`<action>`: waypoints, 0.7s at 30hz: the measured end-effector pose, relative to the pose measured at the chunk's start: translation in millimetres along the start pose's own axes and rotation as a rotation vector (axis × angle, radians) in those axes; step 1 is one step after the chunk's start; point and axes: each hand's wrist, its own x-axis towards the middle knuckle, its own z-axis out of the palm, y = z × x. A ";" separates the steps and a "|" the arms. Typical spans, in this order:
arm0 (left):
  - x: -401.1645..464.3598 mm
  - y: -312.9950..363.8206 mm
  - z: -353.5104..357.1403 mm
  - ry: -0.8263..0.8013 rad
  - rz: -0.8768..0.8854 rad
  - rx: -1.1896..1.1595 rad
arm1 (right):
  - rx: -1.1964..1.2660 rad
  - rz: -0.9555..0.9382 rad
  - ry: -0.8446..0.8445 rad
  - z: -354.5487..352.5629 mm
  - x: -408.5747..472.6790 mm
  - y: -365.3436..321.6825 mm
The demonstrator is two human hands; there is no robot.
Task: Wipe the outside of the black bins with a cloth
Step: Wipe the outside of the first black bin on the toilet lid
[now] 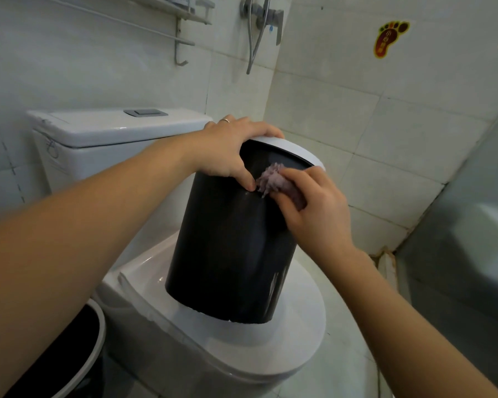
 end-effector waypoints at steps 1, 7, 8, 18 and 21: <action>0.1 -0.8 0.0 -0.004 0.003 0.002 | -0.007 -0.049 -0.019 -0.8 -7.7 -0.2; 0.9 1.1 -2.1 -0.034 0.021 0.022 | -0.038 -0.178 -0.084 -5.5 -30.7 4.6; 1.1 2.0 -2.4 -0.040 0.024 0.031 | -0.048 -0.144 -0.065 -5.0 -25.5 4.1; 0.6 5.3 -3.1 -0.049 0.051 0.052 | -0.131 -0.043 -0.005 -5.2 19.6 2.4; -0.1 4.8 -4.0 -0.053 0.034 0.035 | -0.117 0.046 0.031 -12.2 15.1 16.1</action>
